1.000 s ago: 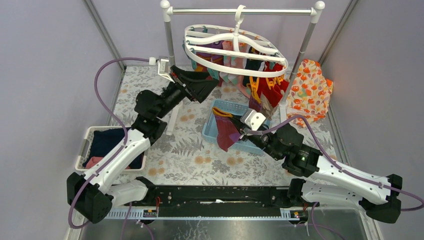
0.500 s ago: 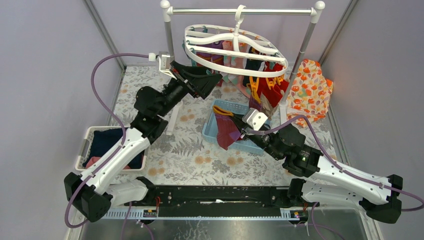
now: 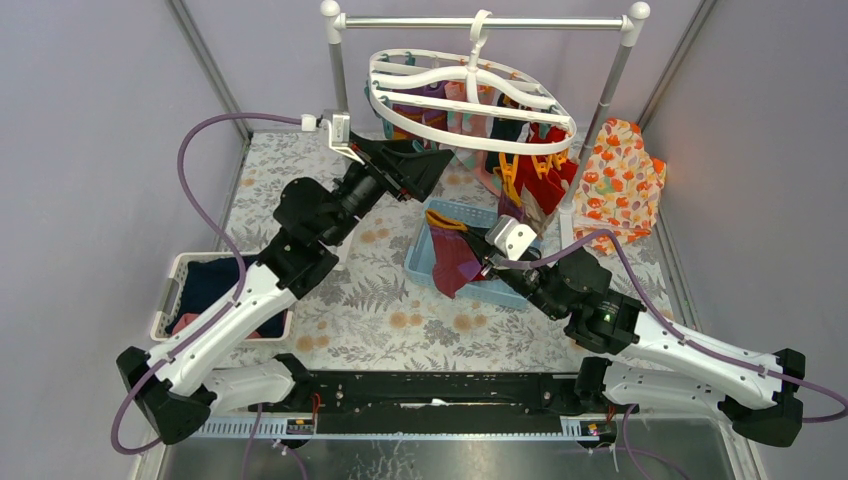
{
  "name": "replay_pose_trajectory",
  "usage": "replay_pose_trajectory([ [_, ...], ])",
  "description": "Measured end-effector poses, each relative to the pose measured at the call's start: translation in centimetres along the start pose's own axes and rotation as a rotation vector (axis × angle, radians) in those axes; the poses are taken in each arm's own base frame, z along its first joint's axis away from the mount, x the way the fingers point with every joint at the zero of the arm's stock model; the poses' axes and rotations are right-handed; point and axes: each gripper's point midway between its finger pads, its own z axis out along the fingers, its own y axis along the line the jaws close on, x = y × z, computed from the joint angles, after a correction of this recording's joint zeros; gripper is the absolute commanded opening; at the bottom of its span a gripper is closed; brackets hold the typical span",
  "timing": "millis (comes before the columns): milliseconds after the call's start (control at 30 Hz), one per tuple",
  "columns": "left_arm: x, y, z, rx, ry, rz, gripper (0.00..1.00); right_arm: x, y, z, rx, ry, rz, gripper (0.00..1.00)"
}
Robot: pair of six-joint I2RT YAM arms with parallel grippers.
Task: Clip the socks to the hanger
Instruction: Open the clamp at the hanger.
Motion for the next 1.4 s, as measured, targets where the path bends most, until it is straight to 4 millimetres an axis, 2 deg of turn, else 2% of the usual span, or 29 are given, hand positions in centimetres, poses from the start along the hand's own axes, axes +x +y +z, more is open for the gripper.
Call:
replay_pose_trajectory([
  [267, -0.8, -1.4, -0.6, -0.06, -0.037, 0.026, 0.97, 0.0, 0.0, 0.0, 0.001, 0.0, 0.0, 0.0],
  [467, -1.2, -1.9, -0.3, -0.126, -0.042, 0.049, 0.92, 0.0, -0.4, 0.0, 0.02, 0.001, 0.002, 0.0],
  [600, -0.7, -1.8, -0.1, -0.18, -0.032, 0.079, 0.88, -0.1, -0.5, 0.0, 0.025, -0.001, 0.003, 0.0],
  [833, 0.0, -0.1, -0.1, -0.285, -0.023, 0.151, 0.81, -0.2, -0.5, 0.0, 0.029, -0.007, 0.005, 0.0],
  [1100, -0.2, 0.4, 0.5, -0.335, -0.035, 0.204, 0.78, -0.5, -0.6, 0.1, 0.033, -0.017, 0.008, 0.0],
  [1400, -1.0, 0.1, 0.6, -0.35, -0.055, 0.224, 0.66, -0.5, -0.6, 0.1, 0.033, -0.017, 0.008, 0.0],
])
